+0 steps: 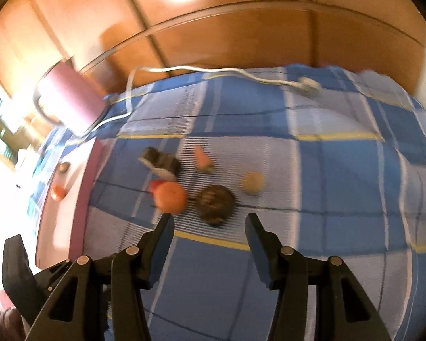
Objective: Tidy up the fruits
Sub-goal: 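Hold the dark fruit in the left gripper while the right gripper grasps a dark vegetable slice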
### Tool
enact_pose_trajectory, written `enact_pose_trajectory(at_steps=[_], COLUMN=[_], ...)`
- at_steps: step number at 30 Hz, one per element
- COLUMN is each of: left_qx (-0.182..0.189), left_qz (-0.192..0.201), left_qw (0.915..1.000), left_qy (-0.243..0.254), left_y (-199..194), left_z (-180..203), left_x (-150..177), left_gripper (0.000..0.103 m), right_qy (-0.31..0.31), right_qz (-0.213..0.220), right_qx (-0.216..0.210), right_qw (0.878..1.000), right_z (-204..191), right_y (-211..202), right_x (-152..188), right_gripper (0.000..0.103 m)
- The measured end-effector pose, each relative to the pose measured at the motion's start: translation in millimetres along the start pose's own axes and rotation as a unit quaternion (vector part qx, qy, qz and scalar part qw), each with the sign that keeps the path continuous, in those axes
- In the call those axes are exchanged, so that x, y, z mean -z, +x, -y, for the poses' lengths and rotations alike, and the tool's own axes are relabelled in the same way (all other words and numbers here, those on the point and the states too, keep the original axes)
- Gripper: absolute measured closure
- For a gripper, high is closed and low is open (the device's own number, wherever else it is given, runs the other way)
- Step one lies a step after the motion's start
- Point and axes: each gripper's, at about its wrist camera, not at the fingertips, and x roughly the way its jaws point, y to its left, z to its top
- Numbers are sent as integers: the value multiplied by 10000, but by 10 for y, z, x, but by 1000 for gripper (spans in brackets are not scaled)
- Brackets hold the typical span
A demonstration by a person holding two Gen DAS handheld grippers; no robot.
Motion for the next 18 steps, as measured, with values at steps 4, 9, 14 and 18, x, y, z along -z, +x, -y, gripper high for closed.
enact_pose_trajectory(at_steps=[4,9,14,18], left_qx=[-20,-22,-29,-49], left_qz=[60,103,150,188], left_qw=[10000,9999,9998,9997], left_qy=[35,86,115,114], left_y=[-3,-5,-10,-12], left_z=[7,8,7,14], left_x=[13,21,39,54], left_gripper=[59,59,59,59], right_qy=[-650,-1234,-1727,-1863], right_qz=[-158,-307,-623,-931], right_qx=[-95,-50,146,299], right_qw=[9977,9919,9829,9776], right_z=[-282,-519,-690,-734], right_y=[200,472,820,1089], right_x=[-156,-398,-611,-658], right_gripper=[50,50,40,40])
